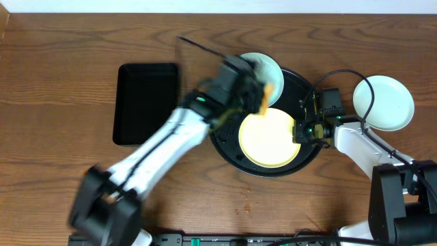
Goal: Clean dirty plates on tray and stack at the side
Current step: 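Return the sponge to the black tray with the left gripper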
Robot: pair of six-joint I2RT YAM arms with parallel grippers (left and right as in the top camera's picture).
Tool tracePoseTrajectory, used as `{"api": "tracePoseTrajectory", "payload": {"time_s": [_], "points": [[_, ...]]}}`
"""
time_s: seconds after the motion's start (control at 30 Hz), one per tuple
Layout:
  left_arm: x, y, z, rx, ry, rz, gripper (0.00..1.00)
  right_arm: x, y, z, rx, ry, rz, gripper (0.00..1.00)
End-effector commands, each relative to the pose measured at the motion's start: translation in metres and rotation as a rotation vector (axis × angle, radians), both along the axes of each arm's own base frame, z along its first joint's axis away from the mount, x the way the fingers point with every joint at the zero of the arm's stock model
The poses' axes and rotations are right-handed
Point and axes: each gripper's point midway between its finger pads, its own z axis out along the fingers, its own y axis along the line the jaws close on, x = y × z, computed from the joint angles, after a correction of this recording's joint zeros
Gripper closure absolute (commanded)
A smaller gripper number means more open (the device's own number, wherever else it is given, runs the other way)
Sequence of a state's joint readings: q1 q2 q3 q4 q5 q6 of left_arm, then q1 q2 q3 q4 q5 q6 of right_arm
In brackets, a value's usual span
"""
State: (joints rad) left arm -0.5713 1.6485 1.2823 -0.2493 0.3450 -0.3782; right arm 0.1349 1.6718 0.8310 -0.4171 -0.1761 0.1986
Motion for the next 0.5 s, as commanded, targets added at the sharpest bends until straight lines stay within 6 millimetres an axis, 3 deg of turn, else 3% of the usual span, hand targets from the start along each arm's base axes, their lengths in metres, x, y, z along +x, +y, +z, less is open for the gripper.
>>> {"api": "tracePoseTrajectory", "payload": {"time_s": [0.0, 0.27, 0.47], "points": [[0.007, 0.031, 0.019, -0.023, 0.020, 0.075, 0.92, -0.016, -0.005, -0.017, -0.029, 0.067, -0.020, 0.99], [0.002, 0.083, -0.013, 0.129, 0.125, 0.164, 0.92, -0.016, -0.005, -0.017, -0.029, 0.067, -0.020, 0.98], [0.016, 0.169, -0.035, 0.432, 0.100, 0.390, 0.92, -0.016, -0.005, -0.017, -0.029, 0.067, -0.019, 0.85]]}}
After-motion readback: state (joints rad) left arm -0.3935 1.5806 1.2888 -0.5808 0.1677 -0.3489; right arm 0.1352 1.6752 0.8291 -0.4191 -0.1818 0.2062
